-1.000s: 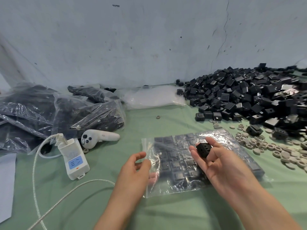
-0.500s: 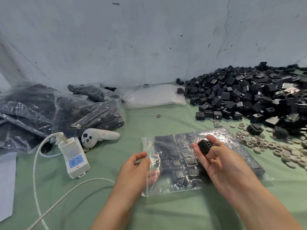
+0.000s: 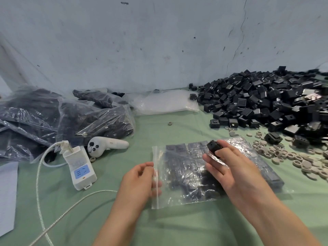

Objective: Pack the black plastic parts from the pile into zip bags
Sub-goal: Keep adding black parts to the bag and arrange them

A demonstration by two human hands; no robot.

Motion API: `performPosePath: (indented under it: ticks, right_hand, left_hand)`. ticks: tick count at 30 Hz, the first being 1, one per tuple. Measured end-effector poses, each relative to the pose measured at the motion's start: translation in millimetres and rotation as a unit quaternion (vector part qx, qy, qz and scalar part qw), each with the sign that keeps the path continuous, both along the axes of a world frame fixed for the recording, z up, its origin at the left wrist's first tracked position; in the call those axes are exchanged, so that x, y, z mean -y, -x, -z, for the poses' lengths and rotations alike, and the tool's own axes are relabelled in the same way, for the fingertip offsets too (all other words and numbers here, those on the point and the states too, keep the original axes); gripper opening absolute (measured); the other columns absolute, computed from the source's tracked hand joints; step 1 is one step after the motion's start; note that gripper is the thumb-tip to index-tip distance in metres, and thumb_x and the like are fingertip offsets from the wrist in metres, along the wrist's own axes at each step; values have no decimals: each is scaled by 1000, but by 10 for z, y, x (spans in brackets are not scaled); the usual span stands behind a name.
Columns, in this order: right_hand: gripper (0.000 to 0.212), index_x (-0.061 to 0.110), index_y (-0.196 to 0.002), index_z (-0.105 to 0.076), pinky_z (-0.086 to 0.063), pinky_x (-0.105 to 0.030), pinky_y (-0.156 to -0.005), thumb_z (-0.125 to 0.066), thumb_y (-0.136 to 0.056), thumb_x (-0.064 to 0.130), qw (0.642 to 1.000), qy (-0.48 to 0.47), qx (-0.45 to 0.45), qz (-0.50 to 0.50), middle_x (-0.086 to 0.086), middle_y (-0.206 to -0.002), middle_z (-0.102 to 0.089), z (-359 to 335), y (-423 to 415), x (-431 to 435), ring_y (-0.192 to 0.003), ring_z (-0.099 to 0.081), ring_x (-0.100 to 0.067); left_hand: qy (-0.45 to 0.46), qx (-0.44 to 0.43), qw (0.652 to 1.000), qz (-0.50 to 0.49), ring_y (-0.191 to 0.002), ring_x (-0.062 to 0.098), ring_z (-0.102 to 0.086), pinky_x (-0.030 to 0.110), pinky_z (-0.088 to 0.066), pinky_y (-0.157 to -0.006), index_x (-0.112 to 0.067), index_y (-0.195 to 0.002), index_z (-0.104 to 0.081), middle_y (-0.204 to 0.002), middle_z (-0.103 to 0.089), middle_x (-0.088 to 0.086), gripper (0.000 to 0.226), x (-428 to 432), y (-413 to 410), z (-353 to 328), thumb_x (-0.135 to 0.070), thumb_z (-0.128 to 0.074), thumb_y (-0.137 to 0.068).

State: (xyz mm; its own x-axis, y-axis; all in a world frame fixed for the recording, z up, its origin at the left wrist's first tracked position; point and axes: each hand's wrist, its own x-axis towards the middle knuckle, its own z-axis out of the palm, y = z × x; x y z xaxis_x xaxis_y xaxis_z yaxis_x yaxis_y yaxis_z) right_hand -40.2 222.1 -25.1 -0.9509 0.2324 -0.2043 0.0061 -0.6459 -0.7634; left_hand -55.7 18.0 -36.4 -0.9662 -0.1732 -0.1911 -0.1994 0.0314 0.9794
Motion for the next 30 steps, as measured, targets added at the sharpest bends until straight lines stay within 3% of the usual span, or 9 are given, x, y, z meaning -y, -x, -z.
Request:
performPosePath:
  ticks: [2, 4, 6, 8, 13, 16, 23, 27, 30]
  right_hand:
    - [27, 25, -113, -67, -59, -25, -65, -65, -91, 9, 995, -99, -17, -1, 1, -93, -75, 6, -8, 36, -89, -75, -21]
    - [30, 42, -107, -66, -56, -20, -64, -67, -91, 17, 966, -254, -49, -1, 14, -101, -73, 18, -40, 97, -86, -74, -13]
    - [33, 52, -106, -61, -51, -14, -61, -68, -91, 24, 919, -382, -99, -11, 27, -106, -67, 27, -85, 162, -87, -70, -4]
    - [35, 53, -111, -58, -50, -14, -65, -68, -92, 25, 886, -444, -134, -24, 28, -108, -66, 54, -106, 223, -93, -67, 0]
    - [47, 54, -117, -52, -50, -14, -79, -68, -91, 18, 843, -503, -184, -43, 34, -118, -60, 75, -114, 320, -107, -60, 5]
    - [47, 55, -116, -53, -47, -11, -81, -70, -90, 19, 827, -522, -199, -58, 34, -113, -62, 86, -122, 327, -106, -58, 6]
    - [39, 47, -109, -48, -43, -8, -77, -71, -77, 45, 774, -591, -223, 39, 24, -106, -57, 195, -131, 453, -99, -56, 3]
    - [44, 50, -119, -44, -41, -9, -85, -61, -81, 61, 737, -635, -233, -13, 28, -112, -53, 176, -119, 432, -105, -54, 3]
    - [35, 43, -129, -44, -38, -8, -92, -47, -96, 55, 722, -659, -211, 2, 29, -119, -50, 185, -86, 297, -112, -48, 10]
  left_hand:
    - [50, -38, 998, -28, -69, 17, -64, 35, -56, -68, -16, -102, -67, -84, -68, 1, 17, 18, -8, 0, -9, -52, -96]
    - [110, -99, 988, -49, -76, 14, -66, 37, -56, -78, -24, -97, -67, -82, -70, -9, 19, 17, -45, -32, -14, -52, -96]
    - [122, -147, 981, -46, -72, 10, -65, 34, -55, -73, -28, -93, -68, -76, -70, -13, 19, -25, -115, -95, -17, -53, -95]
    - [83, -162, 983, -16, -66, 7, -64, 24, -52, -62, -28, -94, -69, -77, -71, -14, 19, -95, -180, -142, -17, -53, -96]
    - [-5, -152, 987, 46, -68, 11, -66, 19, -50, -57, -24, -100, -70, -83, -73, -5, 16, -249, -256, -174, -19, -54, -98]
    - [-36, -135, 989, 55, -70, 12, -68, 20, -52, -58, -23, -104, -69, -88, -74, -3, 15, -269, -260, -181, -21, -55, -98]
    - [-142, -61, 982, 108, -71, 15, -67, 27, -55, -64, -17, -114, -64, -82, -72, 7, 19, -321, -269, -178, -19, -58, -96]
    - [-182, -59, 981, 24, -65, 15, -65, 26, -58, -61, -18, -111, -66, -80, -72, 8, 21, -206, -192, -195, -11, -54, -97]
    - [-110, -40, 990, -78, -65, 16, -65, 31, -61, -66, -18, -115, -62, -82, -68, 7, 22, 56, -92, -136, -9, -55, -97]
